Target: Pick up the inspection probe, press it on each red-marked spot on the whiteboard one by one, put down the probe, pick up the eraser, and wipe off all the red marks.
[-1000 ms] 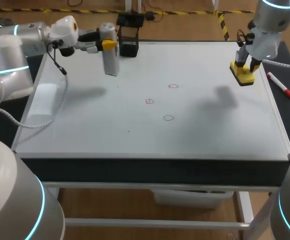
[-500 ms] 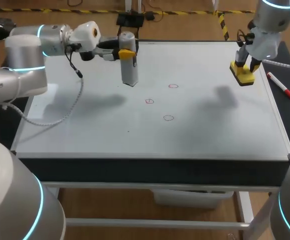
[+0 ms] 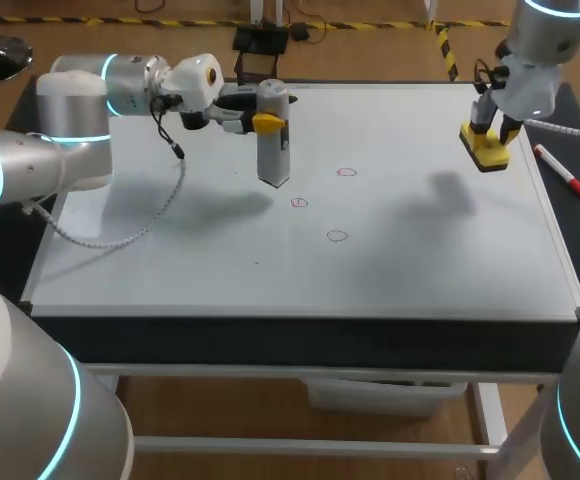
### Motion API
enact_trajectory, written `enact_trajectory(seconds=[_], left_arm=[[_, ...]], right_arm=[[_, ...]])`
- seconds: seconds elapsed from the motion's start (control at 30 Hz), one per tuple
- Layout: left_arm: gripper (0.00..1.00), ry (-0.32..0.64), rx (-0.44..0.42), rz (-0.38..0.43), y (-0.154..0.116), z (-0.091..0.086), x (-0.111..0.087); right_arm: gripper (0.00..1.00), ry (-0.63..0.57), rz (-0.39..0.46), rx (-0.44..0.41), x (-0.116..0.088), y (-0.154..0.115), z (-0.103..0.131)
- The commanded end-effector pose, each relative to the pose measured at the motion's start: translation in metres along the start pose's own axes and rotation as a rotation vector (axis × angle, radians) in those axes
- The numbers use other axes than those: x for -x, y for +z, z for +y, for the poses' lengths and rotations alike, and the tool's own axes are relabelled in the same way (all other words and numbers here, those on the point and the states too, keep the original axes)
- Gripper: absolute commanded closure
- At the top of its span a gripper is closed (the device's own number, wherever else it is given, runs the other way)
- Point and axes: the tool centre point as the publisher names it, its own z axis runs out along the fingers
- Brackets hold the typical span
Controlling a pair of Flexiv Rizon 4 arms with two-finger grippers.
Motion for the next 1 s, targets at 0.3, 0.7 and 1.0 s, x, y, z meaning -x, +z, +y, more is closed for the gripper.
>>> enact_trajectory(seconds=[0.3,0.7,1.0], left_arm=[[1.00,-0.024,0.003,0.118,0.010,0.021,0.011],[1.00,-0.054,0.004,0.176,0.017,0.043,0.012],[1.00,-0.040,-0.017,0.223,0.021,0.047,0.015]], right_arm=[[1.00,-0.002,0.003,-0.001,-0.001,-0.001,0.000],[1.00,-0.002,0.003,-0.001,-0.001,-0.001,0.000],[1.00,-0.002,0.003,-0.001,-0.001,-0.001,0.000]])
